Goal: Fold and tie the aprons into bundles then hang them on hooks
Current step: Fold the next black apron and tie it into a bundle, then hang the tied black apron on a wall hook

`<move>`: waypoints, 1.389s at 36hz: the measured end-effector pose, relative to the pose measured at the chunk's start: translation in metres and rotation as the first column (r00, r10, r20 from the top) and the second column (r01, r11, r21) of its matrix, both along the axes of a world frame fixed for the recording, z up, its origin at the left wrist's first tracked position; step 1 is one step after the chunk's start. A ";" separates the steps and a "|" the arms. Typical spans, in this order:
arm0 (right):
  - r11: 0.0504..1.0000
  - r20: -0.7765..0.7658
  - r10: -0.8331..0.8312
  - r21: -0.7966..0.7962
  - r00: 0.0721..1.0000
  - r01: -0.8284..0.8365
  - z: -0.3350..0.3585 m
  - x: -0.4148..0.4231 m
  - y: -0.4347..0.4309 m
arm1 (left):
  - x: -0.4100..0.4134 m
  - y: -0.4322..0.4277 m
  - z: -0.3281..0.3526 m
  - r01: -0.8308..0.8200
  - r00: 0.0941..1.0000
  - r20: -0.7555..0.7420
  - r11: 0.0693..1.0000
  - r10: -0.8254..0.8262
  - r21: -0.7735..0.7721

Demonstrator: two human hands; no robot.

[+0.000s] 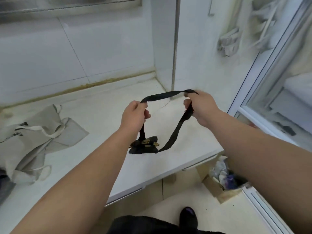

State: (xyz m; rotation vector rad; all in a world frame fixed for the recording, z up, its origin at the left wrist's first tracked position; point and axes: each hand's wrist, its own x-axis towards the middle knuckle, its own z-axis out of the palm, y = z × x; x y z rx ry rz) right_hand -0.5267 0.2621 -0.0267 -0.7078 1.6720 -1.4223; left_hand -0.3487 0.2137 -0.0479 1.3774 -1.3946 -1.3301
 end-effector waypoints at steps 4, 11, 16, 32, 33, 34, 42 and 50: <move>0.997 0.143 -0.011 -0.072 0.990 0.021 0.030 0.000 0.009 | -0.023 0.016 0.012 0.136 0.990 0.026 0.989 -0.135 -0.056; 0.979 -0.162 0.005 -0.200 0.987 -0.038 0.071 -0.018 0.012 | -0.046 0.026 0.046 0.172 0.981 -0.066 0.977 -0.181 -0.128; 0.942 -0.166 -0.042 -0.336 0.985 -0.017 0.103 -0.053 0.014 | -0.086 0.021 0.078 0.193 0.967 -0.134 0.965 -0.218 -0.175; 0.908 -0.178 0.238 -0.309 0.955 -0.284 0.142 -0.228 0.028 | -0.254 0.007 0.184 -0.074 0.854 -0.508 0.941 -0.111 -0.330; 0.908 -0.165 0.222 -0.325 0.961 -0.266 0.146 -0.239 0.029 | -0.264 0.006 0.190 -0.086 0.854 -0.509 0.938 -0.104 -0.336; 0.908 -0.156 0.200 -0.342 0.967 -0.243 0.151 -0.251 0.029 | -0.273 0.005 0.195 -0.093 0.858 -0.504 0.933 -0.101 -0.347; 0.866 -0.224 -0.072 -0.497 0.972 -0.050 0.229 -0.301 0.008 | -0.331 0.013 0.241 -0.105 0.926 -0.364 0.853 -0.103 -0.511; 0.821 -0.384 -0.253 -0.571 0.888 -0.013 0.297 -0.351 -0.001 | -0.377 0.004 0.296 -0.135 0.883 -0.440 0.809 -0.164 -0.572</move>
